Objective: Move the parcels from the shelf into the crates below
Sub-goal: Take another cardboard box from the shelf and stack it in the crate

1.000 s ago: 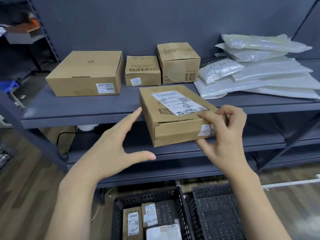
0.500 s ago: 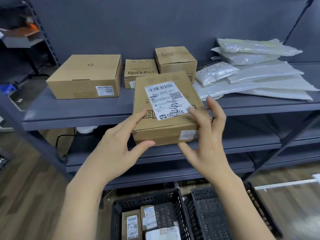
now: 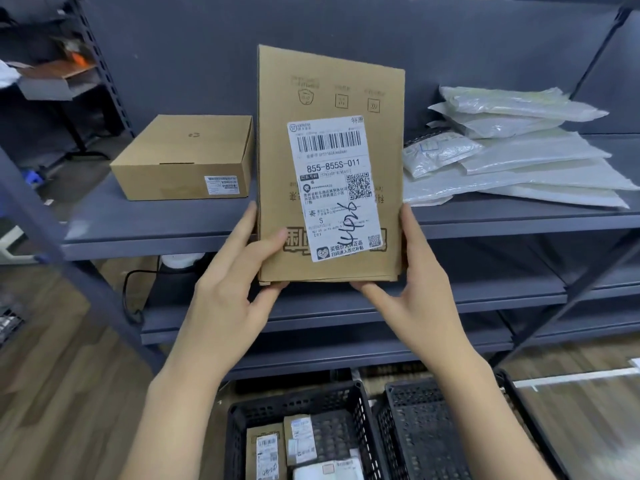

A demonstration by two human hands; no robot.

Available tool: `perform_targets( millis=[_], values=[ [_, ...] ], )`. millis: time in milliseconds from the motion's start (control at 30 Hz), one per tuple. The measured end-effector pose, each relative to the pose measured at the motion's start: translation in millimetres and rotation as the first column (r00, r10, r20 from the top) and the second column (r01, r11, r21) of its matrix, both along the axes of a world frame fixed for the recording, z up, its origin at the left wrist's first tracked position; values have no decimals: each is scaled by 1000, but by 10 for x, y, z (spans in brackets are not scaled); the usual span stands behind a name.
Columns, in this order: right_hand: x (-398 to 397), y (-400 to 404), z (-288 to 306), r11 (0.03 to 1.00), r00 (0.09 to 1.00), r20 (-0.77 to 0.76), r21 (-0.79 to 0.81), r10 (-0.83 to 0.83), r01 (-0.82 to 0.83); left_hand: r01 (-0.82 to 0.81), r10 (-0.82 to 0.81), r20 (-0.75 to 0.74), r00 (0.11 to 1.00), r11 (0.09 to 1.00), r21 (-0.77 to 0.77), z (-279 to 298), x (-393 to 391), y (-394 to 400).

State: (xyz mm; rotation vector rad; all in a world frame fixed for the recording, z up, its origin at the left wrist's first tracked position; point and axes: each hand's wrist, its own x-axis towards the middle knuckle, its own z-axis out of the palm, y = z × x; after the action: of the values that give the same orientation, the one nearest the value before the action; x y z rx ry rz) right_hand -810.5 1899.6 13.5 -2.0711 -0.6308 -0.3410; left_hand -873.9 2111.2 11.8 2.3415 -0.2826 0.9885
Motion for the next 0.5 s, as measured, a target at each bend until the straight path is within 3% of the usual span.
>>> perform_targets(
  millis=[167, 367, 500],
  values=[
    [-43, 112, -59, 997, 984, 177, -80, 12, 2, -16, 15, 34, 999, 1000, 19, -44, -66, 80],
    [-112, 239, -163, 990, 979, 201, -137, 3, 25, -3, 3, -28, 1000, 1000, -15, -153, -117, 183],
    [-183, 292, -322, 984, 990, 141, -172, -12, 37, 30, -34, -100, 994, 998, -47, -325, -162, 221]
  ],
)
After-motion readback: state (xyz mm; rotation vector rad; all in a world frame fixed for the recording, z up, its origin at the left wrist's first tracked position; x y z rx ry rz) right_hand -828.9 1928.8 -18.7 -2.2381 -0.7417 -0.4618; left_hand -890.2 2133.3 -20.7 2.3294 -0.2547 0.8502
